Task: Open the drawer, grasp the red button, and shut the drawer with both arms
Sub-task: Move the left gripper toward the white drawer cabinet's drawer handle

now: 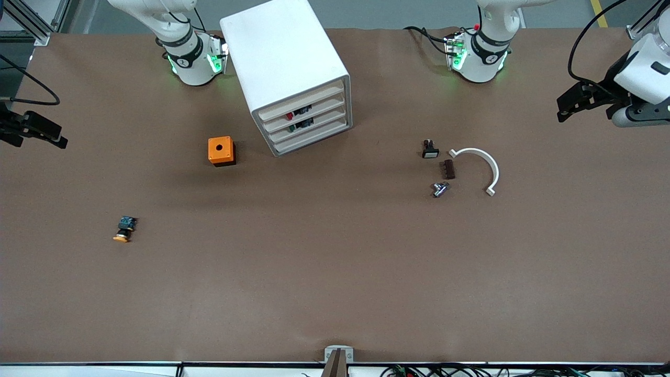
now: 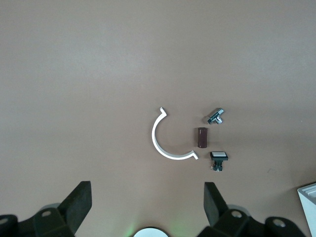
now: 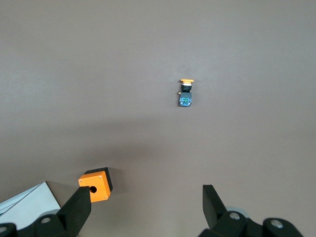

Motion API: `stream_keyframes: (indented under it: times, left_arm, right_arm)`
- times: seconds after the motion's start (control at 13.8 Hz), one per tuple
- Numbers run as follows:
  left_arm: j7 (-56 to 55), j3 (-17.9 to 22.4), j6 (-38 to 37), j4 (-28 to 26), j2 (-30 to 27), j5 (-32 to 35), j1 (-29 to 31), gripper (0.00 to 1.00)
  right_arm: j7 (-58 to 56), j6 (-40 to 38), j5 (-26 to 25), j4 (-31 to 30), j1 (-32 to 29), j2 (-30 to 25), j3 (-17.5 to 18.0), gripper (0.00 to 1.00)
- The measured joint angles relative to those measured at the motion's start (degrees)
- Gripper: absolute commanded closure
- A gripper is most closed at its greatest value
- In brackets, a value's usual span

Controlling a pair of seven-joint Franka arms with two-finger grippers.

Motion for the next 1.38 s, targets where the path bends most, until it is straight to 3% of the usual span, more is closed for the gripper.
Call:
stream_keyframes:
  times: [0.44, 0.8, 1.09, 1.38]
  left_arm:
    - [0.0, 0.0, -0.2, 0.6, 1.1, 0.0, 0.0, 0.00]
    - [-1.5, -0.2, 1.4, 0.8, 9.3, 0.0, -0.3, 0.00]
    - [-18.8, -1.2, 5.5, 1.4, 16.0, -3.6, -1.4, 0.00]
    - [-41.6, -1.5, 7.8, 1.7, 21.9, -14.9, -3.4, 0.00]
  right_arm:
    - [0.1, 0.0, 0.0, -0.1, 0.0, -0.2, 0.1, 0.00]
    - [0.1, 0.2, 0.1, -0.2, 0.0, -0.3, 0.1, 0.00]
    - [0.1, 0.4, 0.1, -0.2, 0.0, -0.3, 0.1, 0.00]
    - [0.2, 0.5, 0.2, -0.3, 0.0, -0.3, 0.2, 0.00]
